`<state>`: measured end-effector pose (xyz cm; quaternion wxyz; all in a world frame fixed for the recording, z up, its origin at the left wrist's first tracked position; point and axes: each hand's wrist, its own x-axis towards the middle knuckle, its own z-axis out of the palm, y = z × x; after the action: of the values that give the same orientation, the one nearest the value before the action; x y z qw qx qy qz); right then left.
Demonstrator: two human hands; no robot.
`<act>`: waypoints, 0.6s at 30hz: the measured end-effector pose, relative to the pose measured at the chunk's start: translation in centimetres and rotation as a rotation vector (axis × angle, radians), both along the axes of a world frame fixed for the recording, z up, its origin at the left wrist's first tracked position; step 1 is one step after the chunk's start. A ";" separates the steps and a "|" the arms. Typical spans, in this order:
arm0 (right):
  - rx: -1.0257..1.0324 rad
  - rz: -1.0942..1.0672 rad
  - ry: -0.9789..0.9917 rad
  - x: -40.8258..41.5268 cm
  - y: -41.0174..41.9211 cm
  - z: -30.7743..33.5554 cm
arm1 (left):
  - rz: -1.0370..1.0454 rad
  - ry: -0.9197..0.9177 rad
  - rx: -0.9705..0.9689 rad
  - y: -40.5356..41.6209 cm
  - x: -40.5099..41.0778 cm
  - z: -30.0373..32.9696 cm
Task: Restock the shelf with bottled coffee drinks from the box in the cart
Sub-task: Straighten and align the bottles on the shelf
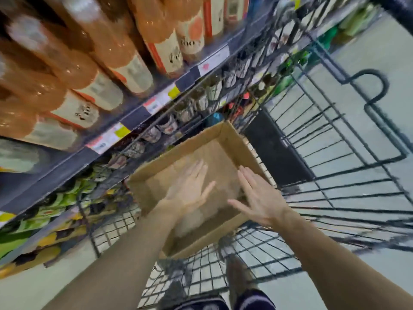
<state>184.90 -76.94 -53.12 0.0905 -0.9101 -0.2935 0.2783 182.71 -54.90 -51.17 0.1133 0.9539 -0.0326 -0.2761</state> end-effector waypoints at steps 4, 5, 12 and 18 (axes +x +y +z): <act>-0.073 -0.050 0.080 2.0 -1.5 -3.6 | -0.030 0.102 -0.004 -2.0 1.6 -5.7; -0.092 -0.056 0.120 2.4 -1.8 -4.3 | -0.039 0.127 -0.004 -2.8 1.8 -7.1; -0.151 -0.091 0.215 3.4 -3.0 -8.0 | 0.049 0.248 -0.163 -9.3 2.7 -13.2; -0.128 -0.160 0.218 3.6 -2.3 -9.4 | 0.037 0.294 -0.250 -11.6 4.0 -16.1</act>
<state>188.53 -79.28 -62.53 0.0854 -0.8988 -0.1901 0.3857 186.74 -66.45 -67.31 0.2394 0.8823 -0.0321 -0.4041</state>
